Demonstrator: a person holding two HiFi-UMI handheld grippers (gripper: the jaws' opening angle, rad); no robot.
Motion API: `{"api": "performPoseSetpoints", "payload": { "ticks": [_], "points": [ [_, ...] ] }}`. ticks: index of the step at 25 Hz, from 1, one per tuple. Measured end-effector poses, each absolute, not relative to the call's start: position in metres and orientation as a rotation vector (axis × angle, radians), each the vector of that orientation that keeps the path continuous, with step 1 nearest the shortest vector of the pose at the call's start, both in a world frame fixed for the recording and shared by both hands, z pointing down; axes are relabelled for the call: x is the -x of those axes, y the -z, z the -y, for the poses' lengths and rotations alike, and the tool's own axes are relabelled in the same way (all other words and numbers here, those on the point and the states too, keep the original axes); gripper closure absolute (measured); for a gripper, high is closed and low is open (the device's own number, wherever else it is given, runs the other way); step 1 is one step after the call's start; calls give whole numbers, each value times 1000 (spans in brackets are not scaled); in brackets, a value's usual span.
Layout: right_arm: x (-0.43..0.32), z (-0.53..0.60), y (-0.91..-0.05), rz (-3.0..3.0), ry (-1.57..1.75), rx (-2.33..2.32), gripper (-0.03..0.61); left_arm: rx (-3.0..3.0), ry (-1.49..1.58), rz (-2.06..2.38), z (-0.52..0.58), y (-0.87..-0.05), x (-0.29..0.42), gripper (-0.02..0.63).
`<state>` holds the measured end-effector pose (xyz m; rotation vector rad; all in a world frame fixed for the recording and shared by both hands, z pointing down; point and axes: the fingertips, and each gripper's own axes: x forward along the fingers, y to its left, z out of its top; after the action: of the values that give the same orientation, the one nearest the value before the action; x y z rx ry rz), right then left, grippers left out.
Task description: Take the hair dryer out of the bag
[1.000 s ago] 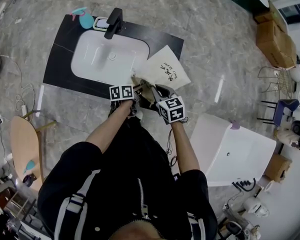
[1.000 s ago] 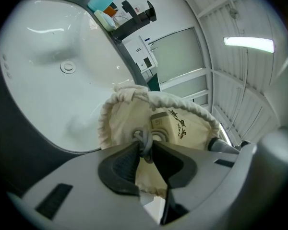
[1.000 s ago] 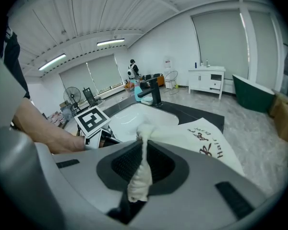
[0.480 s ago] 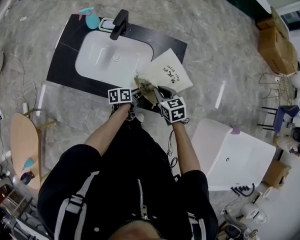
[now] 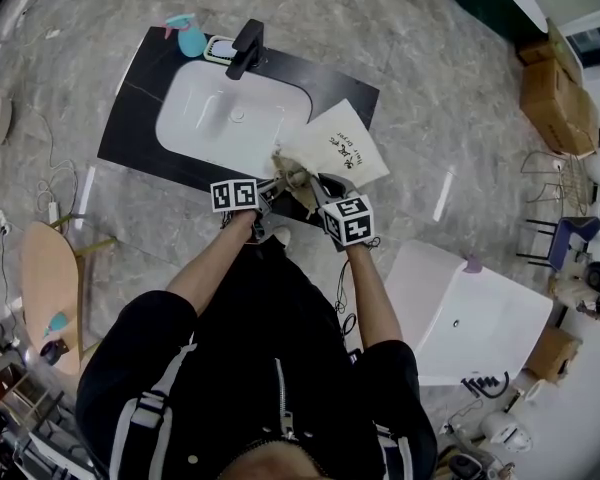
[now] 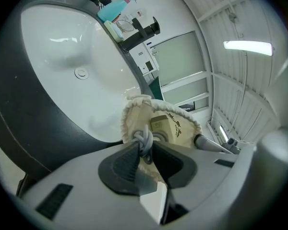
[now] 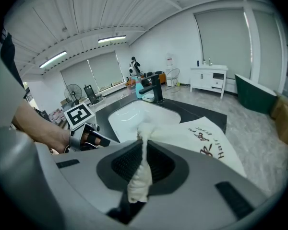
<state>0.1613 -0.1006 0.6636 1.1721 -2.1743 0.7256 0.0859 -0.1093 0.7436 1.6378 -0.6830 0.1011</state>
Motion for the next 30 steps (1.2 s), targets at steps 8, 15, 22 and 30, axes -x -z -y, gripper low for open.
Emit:
{"api": "performPoseSetpoints", "payload": {
  "ticks": [8,15,22,30],
  "points": [
    [-161,102,-671,2165,-739,-1164,535,-1633,-94,691,107,-745,-71,514],
    [-160,101,-673,2169,-743,-1155,535,-1628,-87,705,102,-746,-57,514],
    [-160,101,-673,2175,-736,-1139,535,-1626,-81,716,99,-745,-46,514],
    [-164,100,-675,2180,-741,-1141,535,-1625,-84,729,94,-747,-28,514]
  ]
}}
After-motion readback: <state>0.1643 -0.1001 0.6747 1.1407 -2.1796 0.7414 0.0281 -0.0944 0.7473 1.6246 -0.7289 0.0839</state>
